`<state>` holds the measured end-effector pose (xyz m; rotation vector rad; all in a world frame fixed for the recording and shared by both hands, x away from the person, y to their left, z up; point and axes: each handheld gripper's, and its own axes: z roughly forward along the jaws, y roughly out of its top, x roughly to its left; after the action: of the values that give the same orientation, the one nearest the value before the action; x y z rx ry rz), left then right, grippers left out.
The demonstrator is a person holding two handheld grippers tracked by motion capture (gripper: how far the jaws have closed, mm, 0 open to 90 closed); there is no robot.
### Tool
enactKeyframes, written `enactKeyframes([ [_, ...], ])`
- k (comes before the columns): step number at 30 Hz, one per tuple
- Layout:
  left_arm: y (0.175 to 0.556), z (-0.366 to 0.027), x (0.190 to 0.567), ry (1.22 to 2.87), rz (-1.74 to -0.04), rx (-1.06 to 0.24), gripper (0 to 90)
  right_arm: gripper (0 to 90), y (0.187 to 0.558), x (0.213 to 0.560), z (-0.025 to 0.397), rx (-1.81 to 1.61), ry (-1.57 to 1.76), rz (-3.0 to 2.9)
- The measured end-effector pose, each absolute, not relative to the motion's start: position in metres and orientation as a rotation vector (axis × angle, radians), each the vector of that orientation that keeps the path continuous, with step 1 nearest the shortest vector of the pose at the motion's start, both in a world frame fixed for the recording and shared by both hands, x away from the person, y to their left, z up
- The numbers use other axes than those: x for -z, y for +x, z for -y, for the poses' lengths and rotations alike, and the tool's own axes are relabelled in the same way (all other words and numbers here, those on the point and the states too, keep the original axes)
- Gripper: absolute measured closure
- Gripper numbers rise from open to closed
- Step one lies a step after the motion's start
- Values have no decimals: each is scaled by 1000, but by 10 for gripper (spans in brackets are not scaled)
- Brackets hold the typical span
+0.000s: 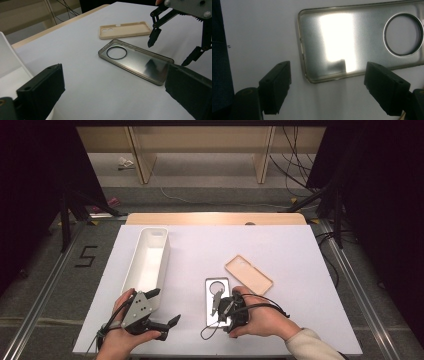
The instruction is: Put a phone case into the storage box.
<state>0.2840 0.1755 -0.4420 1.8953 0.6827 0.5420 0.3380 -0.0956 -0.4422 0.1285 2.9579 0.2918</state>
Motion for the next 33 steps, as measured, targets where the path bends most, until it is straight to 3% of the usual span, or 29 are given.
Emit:
enactKeyframes([
  [33,284,-175,442,1891,-683,-537,22,326,344,458,64,-138,17,-2968],
])
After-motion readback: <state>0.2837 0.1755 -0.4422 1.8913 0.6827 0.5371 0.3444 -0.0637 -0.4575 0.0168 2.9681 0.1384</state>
